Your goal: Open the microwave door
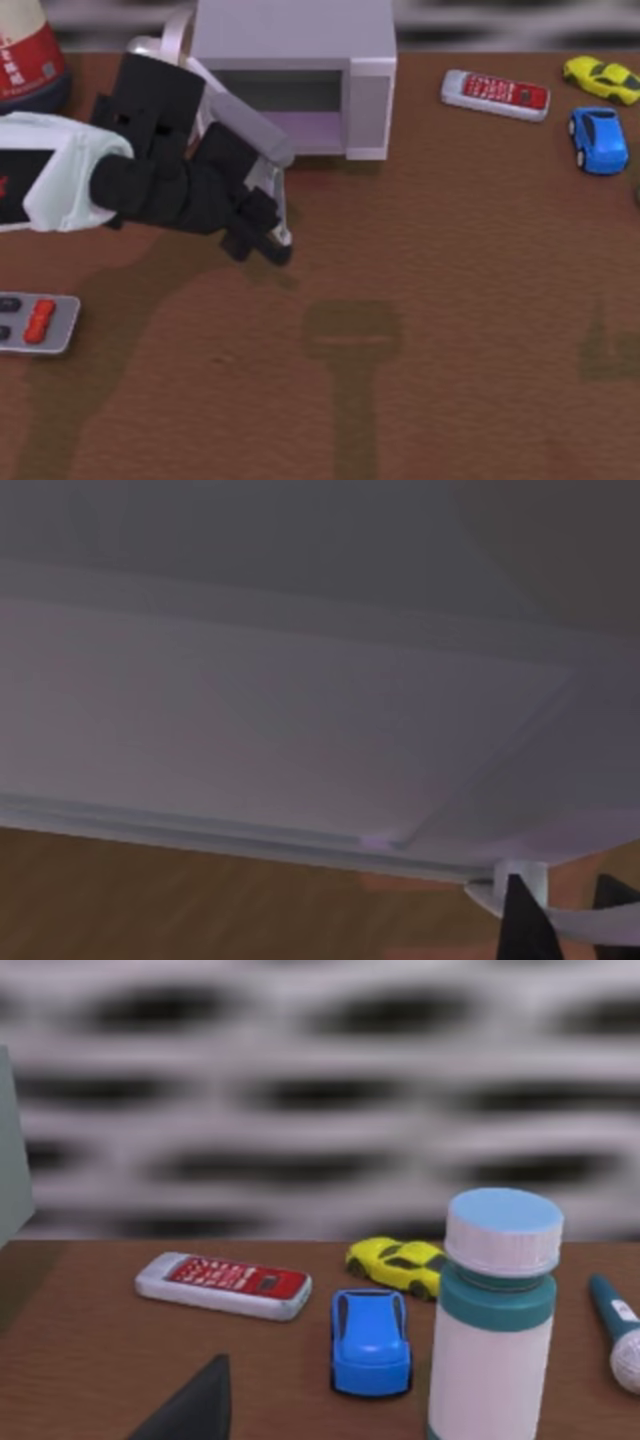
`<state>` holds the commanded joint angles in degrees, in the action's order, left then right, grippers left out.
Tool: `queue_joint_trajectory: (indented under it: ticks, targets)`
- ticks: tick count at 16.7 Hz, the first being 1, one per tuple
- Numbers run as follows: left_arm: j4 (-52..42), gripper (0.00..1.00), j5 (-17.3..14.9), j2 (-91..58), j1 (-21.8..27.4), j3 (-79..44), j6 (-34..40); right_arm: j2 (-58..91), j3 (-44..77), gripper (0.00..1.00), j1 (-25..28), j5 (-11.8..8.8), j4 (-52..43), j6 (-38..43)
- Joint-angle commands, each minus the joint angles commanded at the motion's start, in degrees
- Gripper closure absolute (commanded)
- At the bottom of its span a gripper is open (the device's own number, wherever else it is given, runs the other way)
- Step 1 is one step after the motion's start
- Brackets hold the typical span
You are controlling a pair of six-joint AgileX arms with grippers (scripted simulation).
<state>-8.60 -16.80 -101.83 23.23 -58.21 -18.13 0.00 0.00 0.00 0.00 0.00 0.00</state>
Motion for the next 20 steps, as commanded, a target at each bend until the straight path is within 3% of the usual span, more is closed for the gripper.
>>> queue_joint_trajectory:
  ticks: [20]
  targets:
    - [-0.7,1.00,-1.2,-0.1,-0.3,0.4,-1.1,0.0,0.0,0.00,0.0,0.0,0.0,0.0]
